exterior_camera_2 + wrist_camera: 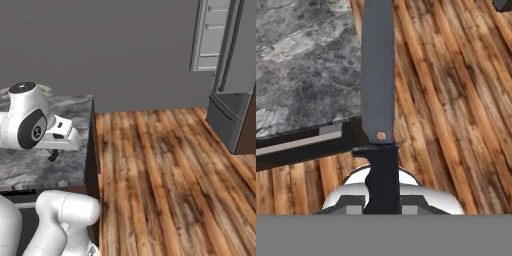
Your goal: Retrieve the butter from the fridge and place it on a plate on the dining table. Then retrieve the butter knife by the fridge and place it near the plate.
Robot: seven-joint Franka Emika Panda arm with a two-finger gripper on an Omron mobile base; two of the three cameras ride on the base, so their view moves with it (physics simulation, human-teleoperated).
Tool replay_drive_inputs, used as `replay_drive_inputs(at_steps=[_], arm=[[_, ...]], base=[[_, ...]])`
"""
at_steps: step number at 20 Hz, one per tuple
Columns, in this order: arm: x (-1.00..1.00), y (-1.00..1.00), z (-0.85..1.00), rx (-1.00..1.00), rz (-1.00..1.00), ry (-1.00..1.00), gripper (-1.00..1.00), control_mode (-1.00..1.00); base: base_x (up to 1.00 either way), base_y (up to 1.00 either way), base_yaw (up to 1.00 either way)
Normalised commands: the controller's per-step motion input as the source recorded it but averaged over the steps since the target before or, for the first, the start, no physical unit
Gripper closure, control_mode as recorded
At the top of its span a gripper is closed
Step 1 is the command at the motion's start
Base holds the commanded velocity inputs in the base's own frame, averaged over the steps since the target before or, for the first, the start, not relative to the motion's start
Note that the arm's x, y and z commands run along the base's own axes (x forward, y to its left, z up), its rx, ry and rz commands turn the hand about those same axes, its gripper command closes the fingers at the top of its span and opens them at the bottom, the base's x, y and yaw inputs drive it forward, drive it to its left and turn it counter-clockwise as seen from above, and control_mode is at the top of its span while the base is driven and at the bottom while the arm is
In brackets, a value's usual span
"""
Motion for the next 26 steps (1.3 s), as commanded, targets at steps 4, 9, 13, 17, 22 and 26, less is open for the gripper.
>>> replay_drive_inputs(at_steps=[4,9,13,17,22,26], arm=[[0.00,0.00,0.00,0.00,0.00,0.00,1.00,1.00],[0.00,0.00,0.00,0.00,0.00,0.00,1.00,1.00],[0.00,0.00,0.00,0.00,0.00,0.00,1.00,1.00],[0.00,0.00,0.00,0.00,0.00,0.00,1.00,1.00],[0.00,0.00,0.00,0.00,0.00,0.00,1.00,1.00],[0.00,0.00,0.00,0.00,0.00,0.00,1.00,1.00]], base=[[0.23,-1.00,0.07],[0.56,-0.87,0.25],[0.89,-0.31,0.18],[1.00,-0.05,0.10],[1.00,-0.12,0.13],[1.00,-0.07,0.14]])
